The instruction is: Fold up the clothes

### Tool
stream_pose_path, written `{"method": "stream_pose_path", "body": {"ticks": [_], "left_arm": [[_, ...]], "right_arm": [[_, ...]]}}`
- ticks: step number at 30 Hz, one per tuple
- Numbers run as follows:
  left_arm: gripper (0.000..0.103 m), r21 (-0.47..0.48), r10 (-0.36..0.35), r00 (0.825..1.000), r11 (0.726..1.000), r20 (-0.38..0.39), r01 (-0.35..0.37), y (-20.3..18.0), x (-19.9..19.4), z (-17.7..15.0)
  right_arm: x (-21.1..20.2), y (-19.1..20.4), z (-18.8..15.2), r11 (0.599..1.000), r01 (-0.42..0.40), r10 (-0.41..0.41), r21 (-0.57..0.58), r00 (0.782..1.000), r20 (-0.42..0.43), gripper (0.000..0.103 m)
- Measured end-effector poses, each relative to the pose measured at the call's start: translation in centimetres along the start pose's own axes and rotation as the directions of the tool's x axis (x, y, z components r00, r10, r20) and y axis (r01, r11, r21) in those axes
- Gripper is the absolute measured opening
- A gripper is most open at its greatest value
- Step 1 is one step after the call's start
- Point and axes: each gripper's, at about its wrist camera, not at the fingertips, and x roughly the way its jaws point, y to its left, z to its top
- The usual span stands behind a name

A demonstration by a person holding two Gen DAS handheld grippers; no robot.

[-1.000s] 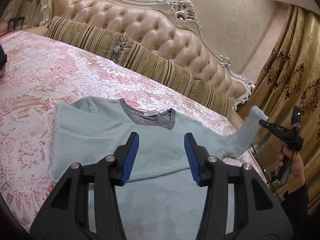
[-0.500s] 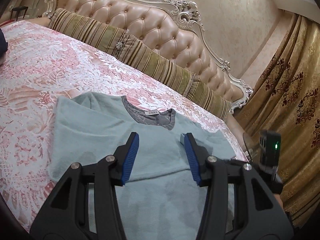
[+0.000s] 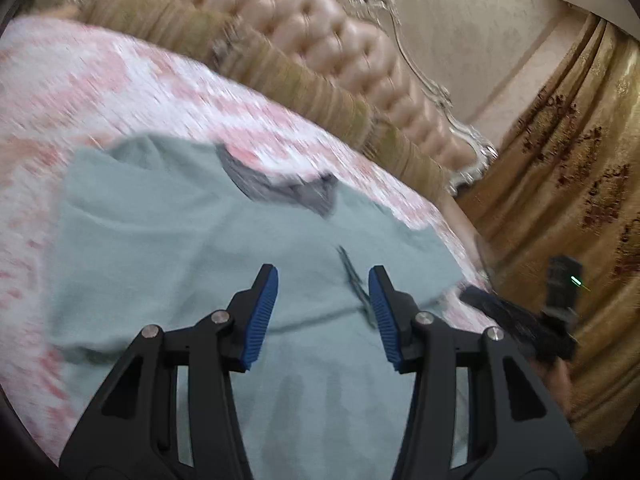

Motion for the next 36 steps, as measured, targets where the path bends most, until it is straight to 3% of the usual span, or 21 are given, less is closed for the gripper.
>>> {"method": "stream_pose_path", "body": {"ticks": [5,9,12,16,21,24,26,29,33,36], "left_arm": [[0.046,0.024,-0.039,0.991,0.999,-0.128,0.042,-3.2,2.9,-0.4],[0.043,0.078,0.033,0.982,0.997,-0.186,-0.019,-5.6,6.0,-0.5],[0.043,0.059,0.038,0.975,0.998,-0.219,-0.025,-5.9,6.9,-0.5],[0.036,0.025,0.025,0.969,1.000,-0.247,-0.020,-6.5,8.0,-0.6],[0.031,-0.055,0.006,0.961,0.998,-0.278,-0.022,-6.2,9.1,-1.1],[0.022,-0.090,0.015,0.961,0.995,-0.278,-0.041,-5.7,9.5,-1.0],[0.008,-0.103,0.027,0.960,0.993,-0.279,-0.058,-5.4,9.7,-0.8],[0.005,-0.056,0.028,0.964,0.997,-0.263,-0.044,-6.1,9.2,-0.4],[0.005,-0.017,0.063,0.981,0.998,-0.181,-0.067,-6.2,7.1,1.4],[0.005,-0.024,0.126,0.984,0.991,-0.128,-0.130,-4.4,5.7,2.5]], "right_arm": [[0.3,-3.0,0.2,0.999,-0.010,0.005,0.051,0.996,0.084,0.052],[0.3,-4.7,-0.3,0.995,0.023,-0.033,0.096,0.994,0.107,0.052],[0.0,-5.8,-0.3,0.992,0.051,-0.063,0.116,0.993,0.100,0.053],[-0.3,-5.5,-0.3,0.995,-0.002,-0.005,0.097,0.997,0.079,0.055],[-0.4,-5.2,-0.4,0.997,0.020,-0.025,0.075,0.997,0.069,0.057],[0.0,-5.8,-0.4,0.995,0.038,-0.043,0.089,0.998,0.051,0.057],[0.1,-6.1,-0.5,0.994,0.046,-0.050,0.095,0.998,0.042,0.057],[0.2,-5.8,-0.6,0.996,0.040,-0.044,0.083,0.998,0.041,0.057],[0.5,-5.7,-0.8,0.997,0.034,-0.036,0.073,0.999,0.022,0.057],[1.0,-5.4,-1.0,0.998,0.008,-0.007,0.067,1.000,-0.005,0.057]]}}
